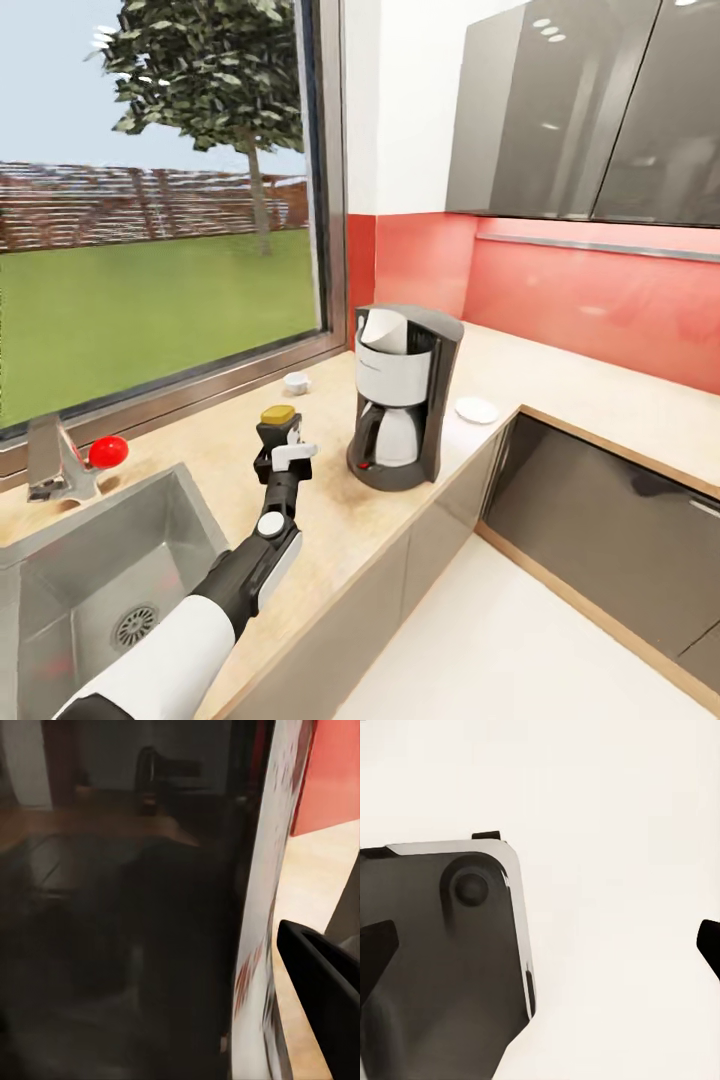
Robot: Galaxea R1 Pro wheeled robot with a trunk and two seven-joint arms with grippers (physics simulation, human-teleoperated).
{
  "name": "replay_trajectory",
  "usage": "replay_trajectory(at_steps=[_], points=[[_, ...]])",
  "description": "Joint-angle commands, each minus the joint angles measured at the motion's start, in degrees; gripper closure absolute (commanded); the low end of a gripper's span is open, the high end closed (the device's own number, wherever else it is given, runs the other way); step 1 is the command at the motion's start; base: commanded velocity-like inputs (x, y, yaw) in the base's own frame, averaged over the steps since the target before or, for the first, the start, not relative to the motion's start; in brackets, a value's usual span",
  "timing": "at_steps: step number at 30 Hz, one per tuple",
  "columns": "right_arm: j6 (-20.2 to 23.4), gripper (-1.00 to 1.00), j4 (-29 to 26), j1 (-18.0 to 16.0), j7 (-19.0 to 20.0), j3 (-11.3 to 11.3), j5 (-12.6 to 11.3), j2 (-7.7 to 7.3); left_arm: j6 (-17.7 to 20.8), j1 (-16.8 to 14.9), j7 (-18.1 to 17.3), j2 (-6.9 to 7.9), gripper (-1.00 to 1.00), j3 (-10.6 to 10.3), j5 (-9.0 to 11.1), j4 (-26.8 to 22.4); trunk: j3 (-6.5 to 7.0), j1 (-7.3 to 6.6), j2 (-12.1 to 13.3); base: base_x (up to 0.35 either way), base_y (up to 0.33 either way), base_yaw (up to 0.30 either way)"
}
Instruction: Set up a coffee station on the kitchen countertop: keep the coffee maker on the countertop, move the bottle of coffee from the kitchen shelf to the counter next to the coffee maker, place a paper coffee filter on top of the coffee maker, put the saucer next to the coffee maker with the coffee cup on the saucer, and place the electric kettle next to the coffee maker.
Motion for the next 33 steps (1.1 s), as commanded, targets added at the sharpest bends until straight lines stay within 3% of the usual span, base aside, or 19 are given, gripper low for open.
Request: replay_trajectory(at_steps=[1, 13, 33], points=[[-0.2, -1.0, 0.0, 0.0, 0.0, -0.4, 0.6, 0.03, -0.3, -0.1, 0.5, 0.04, 1.0, -0.4, 0.5, 0.0, -0.12, 0.04, -0.1, 0.059, -0.158, 0.022], [-0.2, -1.0, 0.0, 0.0, 0.0, -0.4, 0.6, 0.11, -0.2, 0.0, 0.5, 0.12, 1.0, -0.2, 0.4, 0.0, -0.39, 0.04, -0.1, 0.055, -0.24, 0.072], [-0.1, -1.0, 0.0, 0.0, 0.0, -0.3, 0.7, -0.06, -2.0, 0.0, 0.5, 0.22, 1.0, -0.2, 0.2, 4.2, -0.42, 0.04, -0.1, 0.079, -0.006, 0.004]])
